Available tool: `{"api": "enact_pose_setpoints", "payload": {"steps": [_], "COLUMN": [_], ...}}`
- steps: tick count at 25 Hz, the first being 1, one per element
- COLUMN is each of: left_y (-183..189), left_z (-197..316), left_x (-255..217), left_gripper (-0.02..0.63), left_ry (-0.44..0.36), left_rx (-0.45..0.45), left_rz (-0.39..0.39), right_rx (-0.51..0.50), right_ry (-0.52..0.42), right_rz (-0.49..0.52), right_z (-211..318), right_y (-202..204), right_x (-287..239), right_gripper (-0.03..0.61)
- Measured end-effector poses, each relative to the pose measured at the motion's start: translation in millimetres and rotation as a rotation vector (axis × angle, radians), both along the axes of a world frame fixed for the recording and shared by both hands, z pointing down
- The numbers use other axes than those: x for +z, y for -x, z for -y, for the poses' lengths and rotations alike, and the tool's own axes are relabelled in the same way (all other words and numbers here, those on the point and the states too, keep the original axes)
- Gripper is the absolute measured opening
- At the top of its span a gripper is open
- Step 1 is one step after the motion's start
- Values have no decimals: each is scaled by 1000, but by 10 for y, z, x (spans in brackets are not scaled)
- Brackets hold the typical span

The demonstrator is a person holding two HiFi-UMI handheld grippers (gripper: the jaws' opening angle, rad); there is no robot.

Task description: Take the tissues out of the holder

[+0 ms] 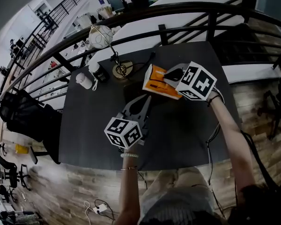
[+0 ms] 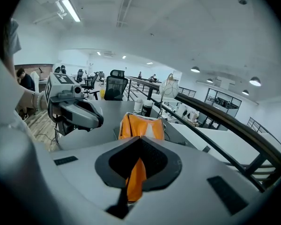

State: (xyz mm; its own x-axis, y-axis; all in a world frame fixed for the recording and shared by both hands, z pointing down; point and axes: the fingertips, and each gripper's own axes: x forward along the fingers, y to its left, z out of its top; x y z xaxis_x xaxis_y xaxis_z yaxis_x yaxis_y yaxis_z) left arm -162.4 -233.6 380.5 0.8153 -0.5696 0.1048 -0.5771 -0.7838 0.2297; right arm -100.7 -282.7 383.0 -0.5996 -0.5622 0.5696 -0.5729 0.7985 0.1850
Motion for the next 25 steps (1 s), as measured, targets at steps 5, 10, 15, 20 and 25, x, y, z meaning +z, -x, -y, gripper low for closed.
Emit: {"api": "enact_pose_setpoints", "payload": {"steps": [5, 10, 15, 20, 25], "left_y": [-303, -666, -962, -1165, -1350], "left_z": [-63, -128, -239, -302, -361], "left_x": [28, 48, 132, 202, 305], "left_gripper": [8, 8, 8, 8, 8], "left_ry": [18, 31, 49, 65, 84], "left_rx": [39, 78, 109, 112, 113], "left_rz": [-8, -14, -1, 10, 19], "right_rx": [41, 75, 96, 109, 124], "right_ry": [12, 28, 49, 73, 101], "right_rz": [12, 31, 26, 35, 43], "right_z": [-120, -213, -300, -384, -441], "right_y": [-333, -674, -941, -1159, -1334], "right_x": [33, 51, 175, 319, 504], "right_gripper": [17, 17, 17, 17, 17]}}
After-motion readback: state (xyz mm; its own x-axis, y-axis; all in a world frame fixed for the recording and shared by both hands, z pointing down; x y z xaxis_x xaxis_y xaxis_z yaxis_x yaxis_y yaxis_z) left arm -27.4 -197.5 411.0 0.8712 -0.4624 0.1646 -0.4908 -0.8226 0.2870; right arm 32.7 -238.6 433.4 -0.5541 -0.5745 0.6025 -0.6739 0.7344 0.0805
